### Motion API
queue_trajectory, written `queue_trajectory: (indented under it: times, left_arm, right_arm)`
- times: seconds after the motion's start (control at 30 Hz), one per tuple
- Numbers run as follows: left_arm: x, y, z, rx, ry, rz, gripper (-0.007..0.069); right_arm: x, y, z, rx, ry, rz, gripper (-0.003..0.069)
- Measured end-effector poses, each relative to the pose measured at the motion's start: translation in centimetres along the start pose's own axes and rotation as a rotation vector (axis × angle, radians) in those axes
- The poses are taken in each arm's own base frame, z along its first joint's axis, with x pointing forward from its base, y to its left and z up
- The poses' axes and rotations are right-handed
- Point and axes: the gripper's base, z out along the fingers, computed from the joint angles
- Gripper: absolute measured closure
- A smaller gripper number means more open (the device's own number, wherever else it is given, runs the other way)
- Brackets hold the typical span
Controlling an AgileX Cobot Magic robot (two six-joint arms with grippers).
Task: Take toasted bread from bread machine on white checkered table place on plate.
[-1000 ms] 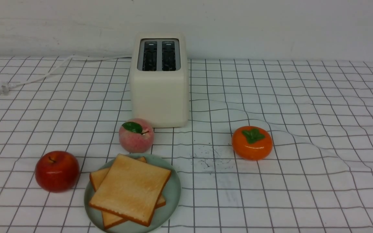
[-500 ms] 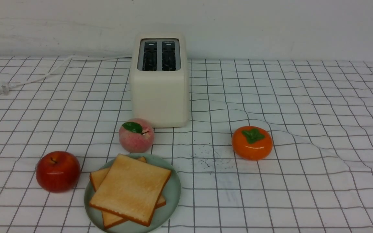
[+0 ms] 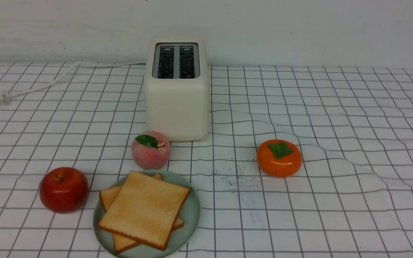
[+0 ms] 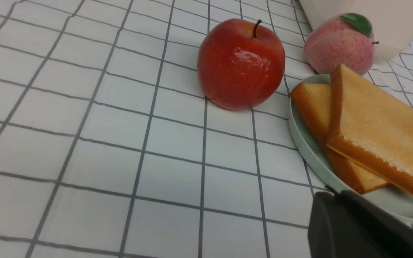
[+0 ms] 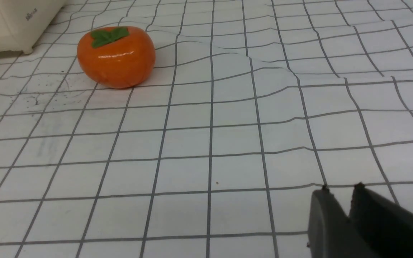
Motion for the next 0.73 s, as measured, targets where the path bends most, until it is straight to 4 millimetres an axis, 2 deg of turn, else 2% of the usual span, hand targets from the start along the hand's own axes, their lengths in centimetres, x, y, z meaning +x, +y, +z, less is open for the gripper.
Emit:
queue_trajectory:
  times: [0.73]
  left_arm:
    - [0.00,0.00,0.00,0.000,0.000,0.000,0.0622]
  right_arm:
    - [0.00,0.00,0.00,0.000,0.000,0.000,0.0533]
